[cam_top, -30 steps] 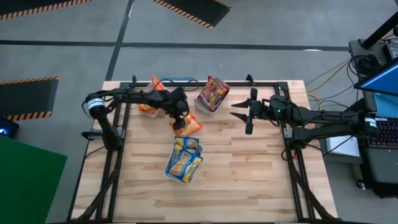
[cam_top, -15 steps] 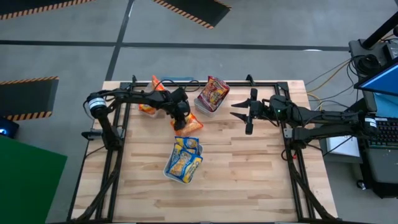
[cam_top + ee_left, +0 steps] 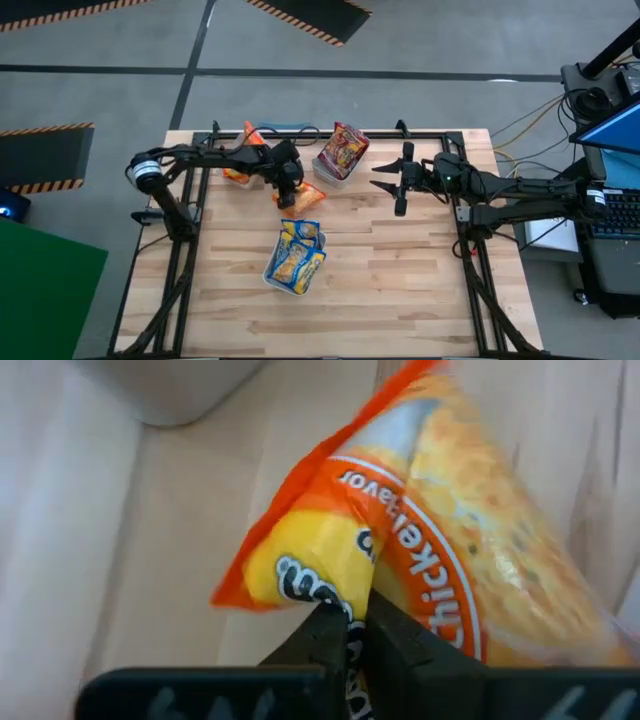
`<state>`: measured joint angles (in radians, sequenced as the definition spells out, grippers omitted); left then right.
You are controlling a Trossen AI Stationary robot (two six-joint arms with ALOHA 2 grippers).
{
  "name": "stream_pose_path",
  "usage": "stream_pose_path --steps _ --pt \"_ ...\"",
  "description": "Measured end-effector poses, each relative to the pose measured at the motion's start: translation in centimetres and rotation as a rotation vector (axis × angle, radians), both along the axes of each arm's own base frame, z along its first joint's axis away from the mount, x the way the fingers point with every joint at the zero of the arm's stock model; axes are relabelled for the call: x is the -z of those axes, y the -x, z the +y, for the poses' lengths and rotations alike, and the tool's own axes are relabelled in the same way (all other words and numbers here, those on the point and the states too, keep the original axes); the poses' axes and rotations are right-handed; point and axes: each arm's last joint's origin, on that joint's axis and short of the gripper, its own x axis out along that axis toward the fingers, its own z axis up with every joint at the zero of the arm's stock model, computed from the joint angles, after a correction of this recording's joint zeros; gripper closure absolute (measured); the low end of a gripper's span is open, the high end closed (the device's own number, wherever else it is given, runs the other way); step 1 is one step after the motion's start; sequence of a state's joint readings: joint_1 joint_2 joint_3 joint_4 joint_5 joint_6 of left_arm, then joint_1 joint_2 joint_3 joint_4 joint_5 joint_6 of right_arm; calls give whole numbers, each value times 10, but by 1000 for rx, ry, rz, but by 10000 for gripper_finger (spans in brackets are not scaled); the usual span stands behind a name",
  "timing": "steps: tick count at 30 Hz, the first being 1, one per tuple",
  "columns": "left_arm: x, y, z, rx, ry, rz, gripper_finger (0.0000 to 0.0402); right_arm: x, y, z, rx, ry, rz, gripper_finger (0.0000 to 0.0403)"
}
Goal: Sort Maruchan noodles
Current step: Put the orange noodle pack into the transparent bin
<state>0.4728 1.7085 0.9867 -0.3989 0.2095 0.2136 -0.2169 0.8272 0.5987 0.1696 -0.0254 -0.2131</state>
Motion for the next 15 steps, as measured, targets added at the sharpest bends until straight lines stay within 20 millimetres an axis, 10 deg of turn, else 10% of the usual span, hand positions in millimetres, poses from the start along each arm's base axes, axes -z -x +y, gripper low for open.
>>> stream_pose_path --steps 15 --pt "-103 62 -20 -157 -397 -23 401 0 0 0 0 0 0 257"
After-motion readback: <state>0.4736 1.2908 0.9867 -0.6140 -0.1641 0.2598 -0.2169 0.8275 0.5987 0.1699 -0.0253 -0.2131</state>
